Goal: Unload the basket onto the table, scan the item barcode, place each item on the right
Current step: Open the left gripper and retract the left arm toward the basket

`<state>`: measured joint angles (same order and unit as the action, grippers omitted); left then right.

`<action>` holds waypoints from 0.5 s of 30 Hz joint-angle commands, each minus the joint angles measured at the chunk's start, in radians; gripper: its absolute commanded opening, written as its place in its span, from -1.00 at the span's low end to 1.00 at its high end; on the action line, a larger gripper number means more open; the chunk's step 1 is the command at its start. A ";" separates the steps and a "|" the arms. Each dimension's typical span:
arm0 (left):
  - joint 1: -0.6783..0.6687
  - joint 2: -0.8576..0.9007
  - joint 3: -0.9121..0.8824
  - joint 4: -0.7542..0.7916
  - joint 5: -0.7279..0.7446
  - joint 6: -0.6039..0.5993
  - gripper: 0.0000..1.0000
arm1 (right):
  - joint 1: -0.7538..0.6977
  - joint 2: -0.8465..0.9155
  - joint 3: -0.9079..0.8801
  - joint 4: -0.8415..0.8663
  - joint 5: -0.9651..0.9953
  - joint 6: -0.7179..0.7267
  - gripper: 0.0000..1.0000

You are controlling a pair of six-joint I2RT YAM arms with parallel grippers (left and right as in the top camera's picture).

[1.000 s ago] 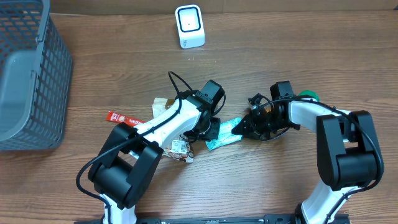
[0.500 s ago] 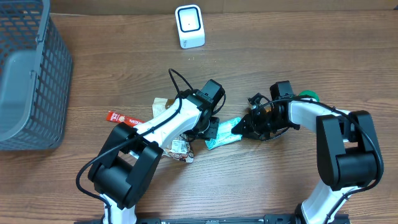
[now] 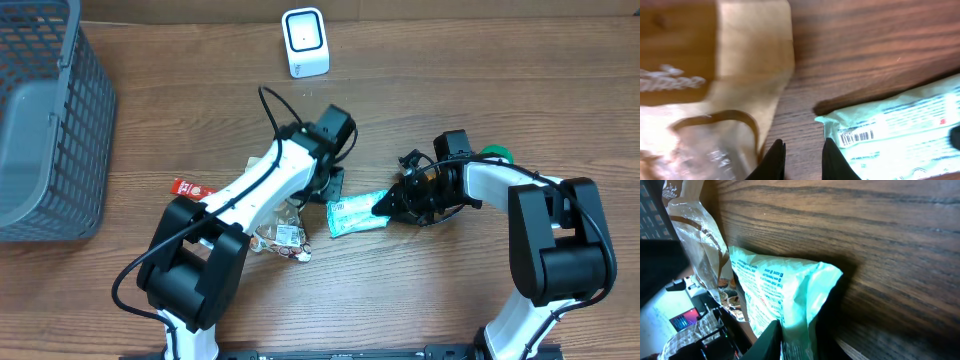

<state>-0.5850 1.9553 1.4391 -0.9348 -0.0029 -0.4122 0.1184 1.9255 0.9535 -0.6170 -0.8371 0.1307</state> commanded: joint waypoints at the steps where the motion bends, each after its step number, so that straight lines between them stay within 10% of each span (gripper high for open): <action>1: 0.036 0.006 0.111 -0.053 -0.062 0.024 -0.71 | 0.000 0.016 -0.014 0.007 0.035 -0.006 -0.58; 15: 0.386 0.006 0.211 -0.165 -0.132 0.024 -0.66 | 0.000 0.016 -0.014 0.016 0.035 -0.001 -0.59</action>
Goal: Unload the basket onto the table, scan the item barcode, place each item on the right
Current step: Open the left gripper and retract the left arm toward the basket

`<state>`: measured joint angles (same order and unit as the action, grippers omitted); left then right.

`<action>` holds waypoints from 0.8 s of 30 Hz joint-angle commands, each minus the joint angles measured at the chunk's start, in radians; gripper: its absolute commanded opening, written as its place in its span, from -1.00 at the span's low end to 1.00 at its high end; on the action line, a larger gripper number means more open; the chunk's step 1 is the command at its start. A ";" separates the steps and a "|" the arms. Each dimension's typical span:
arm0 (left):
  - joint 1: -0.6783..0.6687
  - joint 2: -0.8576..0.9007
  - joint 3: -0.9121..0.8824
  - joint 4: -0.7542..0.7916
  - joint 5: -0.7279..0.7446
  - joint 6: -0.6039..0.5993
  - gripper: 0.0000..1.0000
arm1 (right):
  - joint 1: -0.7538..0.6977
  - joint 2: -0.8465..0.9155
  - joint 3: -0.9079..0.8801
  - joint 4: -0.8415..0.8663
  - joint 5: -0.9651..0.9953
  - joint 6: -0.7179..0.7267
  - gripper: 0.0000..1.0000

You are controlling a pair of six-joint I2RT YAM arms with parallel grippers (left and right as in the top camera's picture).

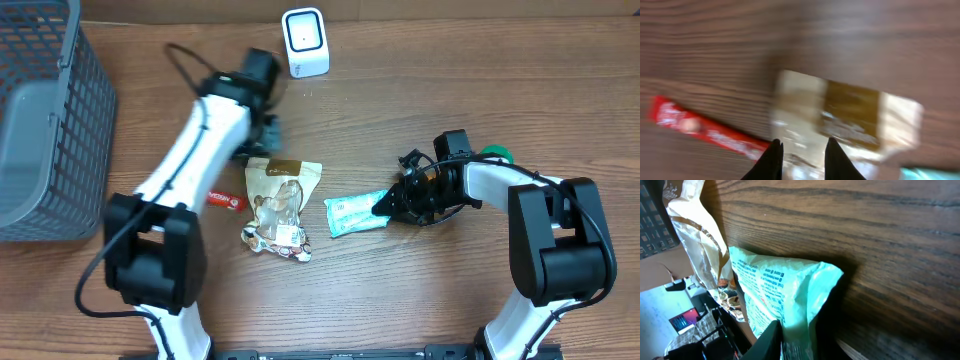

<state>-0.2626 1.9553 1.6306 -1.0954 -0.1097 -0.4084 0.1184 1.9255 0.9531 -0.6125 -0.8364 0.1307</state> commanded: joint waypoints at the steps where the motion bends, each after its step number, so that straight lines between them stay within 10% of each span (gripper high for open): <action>1: 0.088 0.006 0.020 -0.003 -0.025 0.019 -0.65 | 0.000 0.016 -0.013 0.015 0.035 -0.001 -0.61; 24: 0.270 0.006 0.020 0.026 -0.179 0.020 0.07 | 0.000 0.016 -0.013 0.021 0.034 0.002 -0.93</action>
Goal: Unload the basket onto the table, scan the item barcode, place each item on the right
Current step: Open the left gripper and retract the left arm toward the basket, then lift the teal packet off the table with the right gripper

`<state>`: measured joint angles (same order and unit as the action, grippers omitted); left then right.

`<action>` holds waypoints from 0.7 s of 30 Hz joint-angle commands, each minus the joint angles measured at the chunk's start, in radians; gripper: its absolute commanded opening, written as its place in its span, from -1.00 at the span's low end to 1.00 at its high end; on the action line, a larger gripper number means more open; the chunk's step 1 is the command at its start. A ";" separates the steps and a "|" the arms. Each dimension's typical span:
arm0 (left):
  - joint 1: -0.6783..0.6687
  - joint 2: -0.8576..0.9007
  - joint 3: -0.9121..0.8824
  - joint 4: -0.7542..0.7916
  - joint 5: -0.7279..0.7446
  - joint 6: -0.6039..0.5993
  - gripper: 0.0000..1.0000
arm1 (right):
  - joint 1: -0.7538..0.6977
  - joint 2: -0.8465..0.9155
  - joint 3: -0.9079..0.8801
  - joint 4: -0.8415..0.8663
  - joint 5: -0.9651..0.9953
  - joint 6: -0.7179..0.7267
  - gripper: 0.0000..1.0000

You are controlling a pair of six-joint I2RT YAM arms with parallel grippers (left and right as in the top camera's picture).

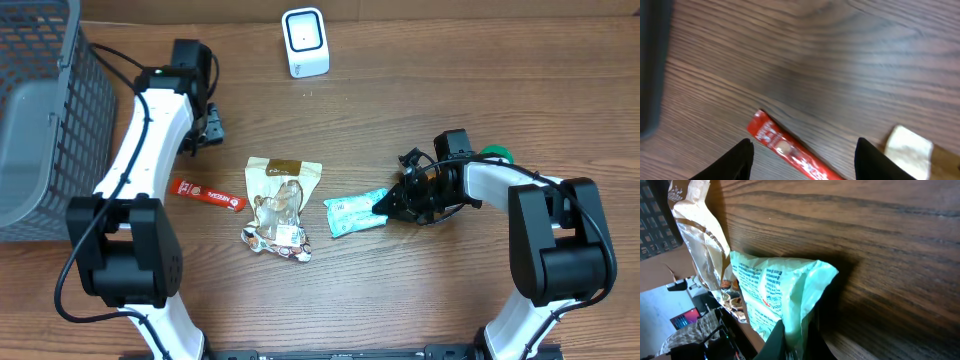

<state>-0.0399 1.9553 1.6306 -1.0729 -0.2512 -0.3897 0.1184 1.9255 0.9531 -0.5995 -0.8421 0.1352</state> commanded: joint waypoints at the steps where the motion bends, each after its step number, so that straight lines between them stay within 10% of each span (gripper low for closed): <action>1: 0.064 0.006 0.020 0.004 -0.037 0.002 0.08 | 0.000 0.016 -0.013 0.008 0.040 -0.002 -0.93; 21: 0.170 0.006 0.020 0.111 0.205 0.260 0.20 | 0.000 0.016 -0.013 0.008 0.040 -0.002 -0.79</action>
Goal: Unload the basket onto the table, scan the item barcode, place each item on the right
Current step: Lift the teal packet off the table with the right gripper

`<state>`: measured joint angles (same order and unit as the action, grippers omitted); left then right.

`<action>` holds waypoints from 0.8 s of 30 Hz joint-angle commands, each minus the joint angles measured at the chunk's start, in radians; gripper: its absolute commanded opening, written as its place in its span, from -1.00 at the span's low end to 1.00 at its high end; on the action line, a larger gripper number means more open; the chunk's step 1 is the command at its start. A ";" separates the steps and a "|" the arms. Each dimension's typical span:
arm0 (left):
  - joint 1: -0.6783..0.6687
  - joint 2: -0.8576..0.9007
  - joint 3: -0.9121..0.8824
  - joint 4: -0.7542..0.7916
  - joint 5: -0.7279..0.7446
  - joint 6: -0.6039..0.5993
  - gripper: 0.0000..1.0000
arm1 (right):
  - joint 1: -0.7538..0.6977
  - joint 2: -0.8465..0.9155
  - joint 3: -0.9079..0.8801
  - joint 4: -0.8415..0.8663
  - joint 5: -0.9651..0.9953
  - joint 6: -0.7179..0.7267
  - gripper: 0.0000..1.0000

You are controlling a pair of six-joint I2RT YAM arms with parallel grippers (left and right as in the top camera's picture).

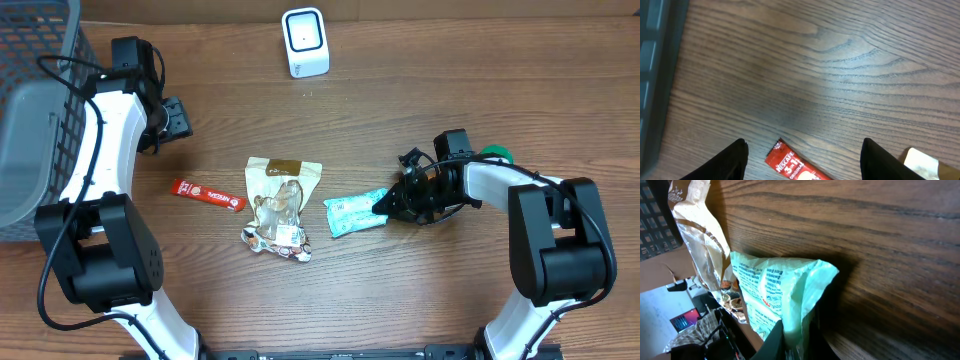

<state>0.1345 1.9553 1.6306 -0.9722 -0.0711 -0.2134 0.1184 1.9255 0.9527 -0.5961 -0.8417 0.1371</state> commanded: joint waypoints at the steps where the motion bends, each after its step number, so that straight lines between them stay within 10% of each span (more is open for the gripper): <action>1: -0.005 0.006 0.020 0.013 0.029 0.090 0.20 | 0.000 0.016 -0.013 0.005 0.039 -0.004 -0.79; 3: -0.004 0.006 0.020 0.024 0.067 0.114 0.27 | 0.000 0.016 -0.013 0.005 0.039 -0.004 -0.79; 5: -0.004 0.006 0.020 0.022 0.071 0.113 1.00 | 0.000 0.016 -0.013 0.005 0.039 -0.004 -0.79; 24: -0.004 0.006 0.020 0.023 0.072 0.113 1.00 | 0.000 -0.107 0.205 -0.126 0.050 -0.137 -0.92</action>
<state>0.1345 1.9553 1.6306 -0.9501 -0.0135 -0.1196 0.1184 1.9182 1.0328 -0.6601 -0.8066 0.0910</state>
